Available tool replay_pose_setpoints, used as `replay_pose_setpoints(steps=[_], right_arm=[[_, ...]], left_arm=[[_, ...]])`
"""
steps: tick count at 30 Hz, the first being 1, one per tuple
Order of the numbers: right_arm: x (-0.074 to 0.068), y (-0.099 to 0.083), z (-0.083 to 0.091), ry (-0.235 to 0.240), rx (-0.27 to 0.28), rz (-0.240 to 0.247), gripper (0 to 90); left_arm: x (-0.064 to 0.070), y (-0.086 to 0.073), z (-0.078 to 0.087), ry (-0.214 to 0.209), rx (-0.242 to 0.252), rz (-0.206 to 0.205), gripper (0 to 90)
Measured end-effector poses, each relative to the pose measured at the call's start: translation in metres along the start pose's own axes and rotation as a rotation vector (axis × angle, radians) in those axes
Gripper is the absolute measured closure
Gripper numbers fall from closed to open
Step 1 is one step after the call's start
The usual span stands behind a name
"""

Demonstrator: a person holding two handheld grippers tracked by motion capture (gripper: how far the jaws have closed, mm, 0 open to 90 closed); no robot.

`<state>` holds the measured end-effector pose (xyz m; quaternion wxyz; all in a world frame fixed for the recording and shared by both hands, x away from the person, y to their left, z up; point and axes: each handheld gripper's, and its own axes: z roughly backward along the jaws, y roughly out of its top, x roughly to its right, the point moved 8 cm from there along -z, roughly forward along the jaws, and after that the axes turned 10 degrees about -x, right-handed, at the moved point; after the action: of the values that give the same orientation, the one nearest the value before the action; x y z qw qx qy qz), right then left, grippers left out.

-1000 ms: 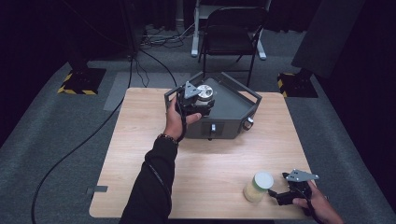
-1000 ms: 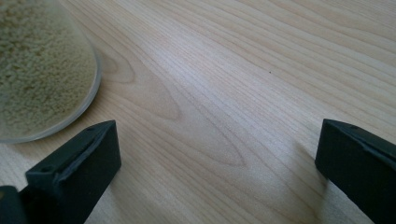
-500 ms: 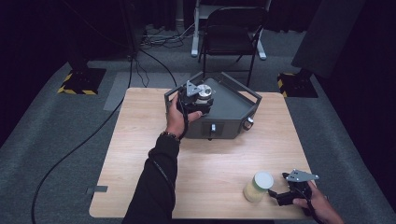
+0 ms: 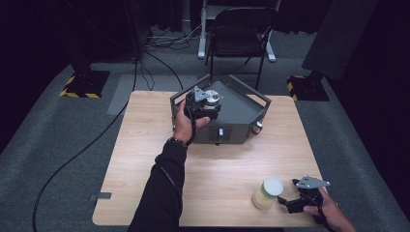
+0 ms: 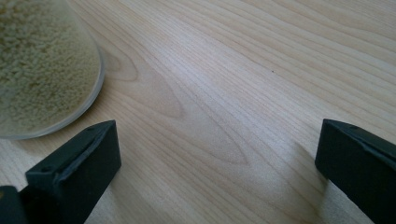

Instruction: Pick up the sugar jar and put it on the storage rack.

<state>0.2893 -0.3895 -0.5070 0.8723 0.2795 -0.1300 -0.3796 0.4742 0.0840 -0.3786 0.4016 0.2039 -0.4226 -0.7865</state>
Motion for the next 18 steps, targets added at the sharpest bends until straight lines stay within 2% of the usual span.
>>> replay_pose_setpoints(steps=[5, 11, 18], right_arm=[[0.0000, 0.0000, 0.0000, 0.000, 0.000, 0.000, 0.0], [0.0000, 0.0000, 0.0000, 0.000, 0.000, 0.000, 0.0], [0.0000, 0.0000, 0.0000, 0.000, 0.000, 0.001, 0.0]], left_arm=[[-0.0009, -0.0009, -0.0024, -0.007, 0.002, 0.007, 30.1], [0.0009, -0.0005, -0.0054, -0.005, -0.012, -0.009, 30.1], [-0.0007, -0.0021, -0.0074, -0.013, -0.013, 0.000, 30.1]])
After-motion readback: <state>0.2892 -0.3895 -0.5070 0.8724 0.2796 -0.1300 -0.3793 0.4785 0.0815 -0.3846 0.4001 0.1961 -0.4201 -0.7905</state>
